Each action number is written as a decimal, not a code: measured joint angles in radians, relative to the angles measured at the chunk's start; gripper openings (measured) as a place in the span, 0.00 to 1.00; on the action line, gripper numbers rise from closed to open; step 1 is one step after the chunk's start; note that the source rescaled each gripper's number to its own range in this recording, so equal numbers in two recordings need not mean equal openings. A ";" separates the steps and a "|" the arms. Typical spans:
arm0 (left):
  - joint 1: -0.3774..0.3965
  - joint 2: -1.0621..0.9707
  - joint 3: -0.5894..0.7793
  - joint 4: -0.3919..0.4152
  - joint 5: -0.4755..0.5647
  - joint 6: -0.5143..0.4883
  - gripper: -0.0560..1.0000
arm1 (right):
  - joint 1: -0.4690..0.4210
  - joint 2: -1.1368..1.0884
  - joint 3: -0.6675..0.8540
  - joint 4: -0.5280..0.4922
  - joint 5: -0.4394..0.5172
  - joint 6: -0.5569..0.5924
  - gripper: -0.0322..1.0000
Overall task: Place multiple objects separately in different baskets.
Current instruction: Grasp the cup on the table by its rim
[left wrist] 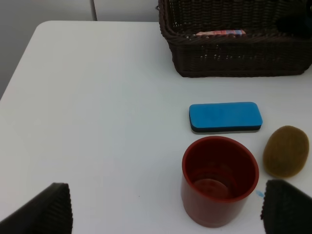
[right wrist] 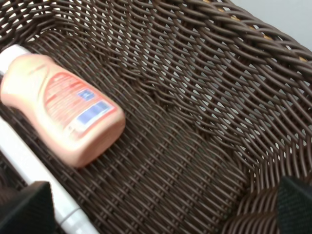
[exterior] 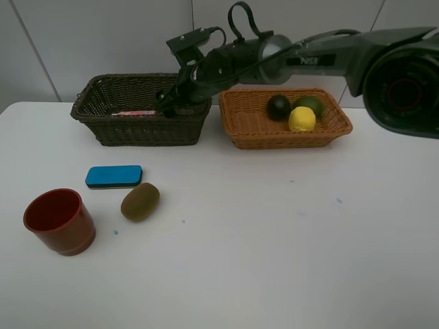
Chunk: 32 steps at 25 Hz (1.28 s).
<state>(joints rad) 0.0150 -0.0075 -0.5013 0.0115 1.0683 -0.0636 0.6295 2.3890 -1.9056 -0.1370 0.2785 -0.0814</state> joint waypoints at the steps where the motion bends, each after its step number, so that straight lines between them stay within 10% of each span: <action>1: 0.000 0.000 0.000 0.000 0.000 0.000 1.00 | 0.000 0.000 0.000 0.000 0.000 0.000 1.00; 32: 0.000 0.000 0.000 0.000 0.000 0.000 1.00 | 0.000 -0.271 -0.005 0.000 0.243 0.000 1.00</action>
<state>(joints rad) 0.0150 -0.0075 -0.5013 0.0115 1.0683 -0.0636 0.6295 2.1180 -1.9107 -0.1370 0.5218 -0.0814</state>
